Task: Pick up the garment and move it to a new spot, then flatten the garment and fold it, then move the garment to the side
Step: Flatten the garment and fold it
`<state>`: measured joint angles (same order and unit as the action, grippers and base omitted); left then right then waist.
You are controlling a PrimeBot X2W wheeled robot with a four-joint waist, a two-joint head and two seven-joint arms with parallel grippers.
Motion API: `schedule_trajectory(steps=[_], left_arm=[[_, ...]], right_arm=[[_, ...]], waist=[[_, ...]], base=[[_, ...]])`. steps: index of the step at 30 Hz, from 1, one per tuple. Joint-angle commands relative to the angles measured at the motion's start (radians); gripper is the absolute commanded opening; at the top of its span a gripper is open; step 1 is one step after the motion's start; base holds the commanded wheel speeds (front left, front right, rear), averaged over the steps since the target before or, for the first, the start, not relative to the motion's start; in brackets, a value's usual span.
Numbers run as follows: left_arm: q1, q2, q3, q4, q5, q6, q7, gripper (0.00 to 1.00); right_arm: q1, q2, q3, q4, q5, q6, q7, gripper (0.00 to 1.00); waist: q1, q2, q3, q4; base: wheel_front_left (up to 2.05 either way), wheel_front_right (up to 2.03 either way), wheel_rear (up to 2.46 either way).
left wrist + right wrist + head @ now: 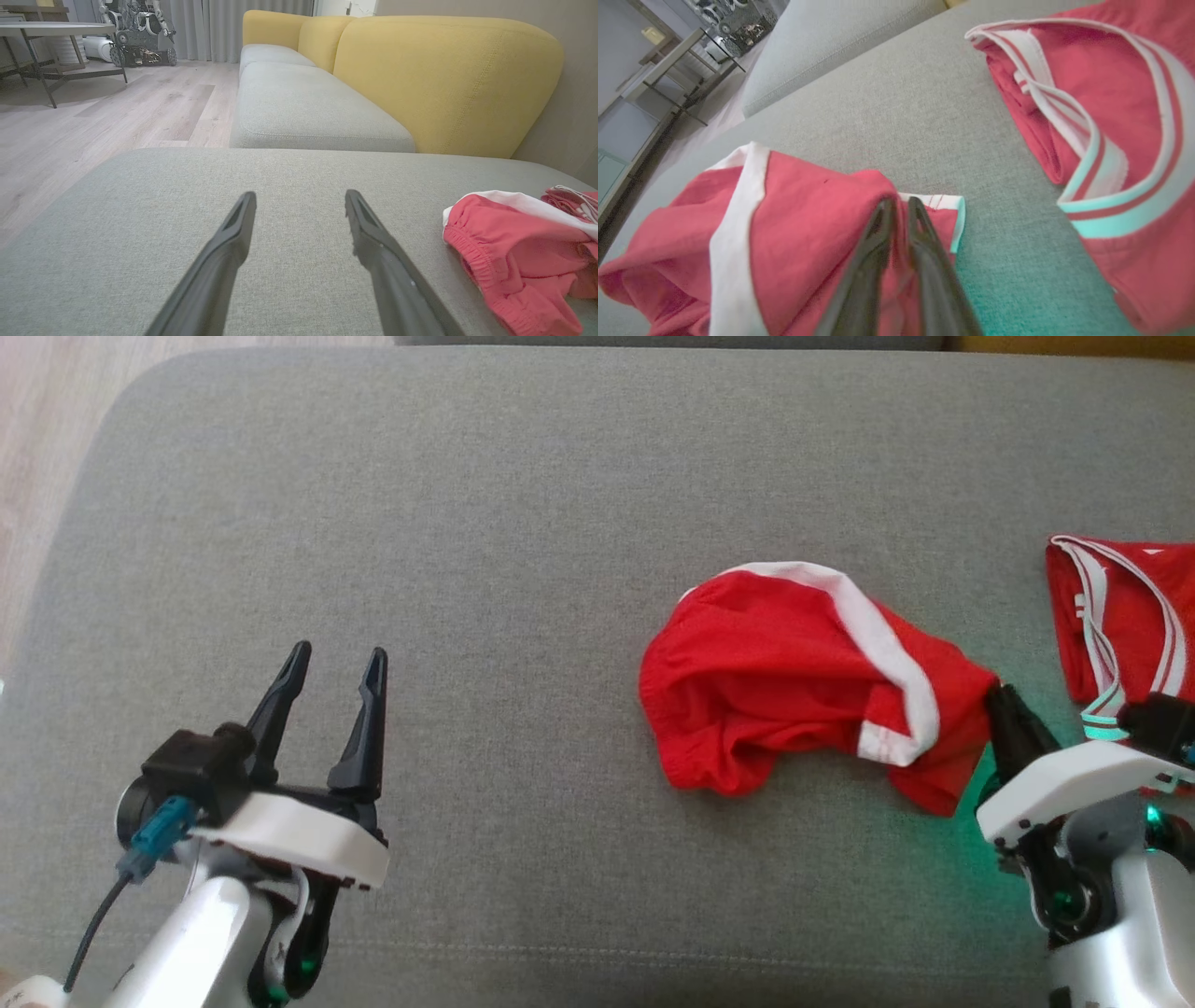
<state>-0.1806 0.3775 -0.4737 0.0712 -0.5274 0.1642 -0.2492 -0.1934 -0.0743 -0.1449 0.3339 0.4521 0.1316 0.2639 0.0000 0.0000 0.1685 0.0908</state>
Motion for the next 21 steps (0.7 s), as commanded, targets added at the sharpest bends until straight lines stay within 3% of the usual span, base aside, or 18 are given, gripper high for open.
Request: schedule_trajectory(steps=[1, 7, 13, 21], left_arm=[[-0.037, 0.03, 0.041, -0.026, 0.012, 0.003, -0.008, 1.0], [-0.02, 0.033, 0.042, -0.019, 0.006, 0.01, -0.008, 1.0], [0.007, 0.041, 0.049, -0.026, 0.001, 0.025, -0.007, 1.0], [0.038, 0.054, 0.046, -0.045, 0.0, 0.043, 0.005, 1.0]], right_arm=[[-0.037, -0.001, 0.025, -0.041, 0.007, -0.001, -0.02, 1.0], [-0.02, -0.003, 0.058, -0.144, -0.036, -0.001, -0.096, 1.0], [0.028, 0.0, 0.072, -0.311, -0.155, -0.001, -0.153, 1.0], [0.129, 0.017, 0.118, -0.435, -0.296, -0.001, -0.162, 1.0]], waist=[[0.0, 0.0, -0.003, 0.0], [0.0, 0.0, -0.031, -0.006], [0.0, 0.0, -0.063, -0.014], [0.0, 0.0, -0.1, -0.018]], base=[[0.0, 0.0, 0.0], [0.0, 0.0, 0.0], [0.0, 0.0, 0.0], [0.0, 0.0, 0.0]])
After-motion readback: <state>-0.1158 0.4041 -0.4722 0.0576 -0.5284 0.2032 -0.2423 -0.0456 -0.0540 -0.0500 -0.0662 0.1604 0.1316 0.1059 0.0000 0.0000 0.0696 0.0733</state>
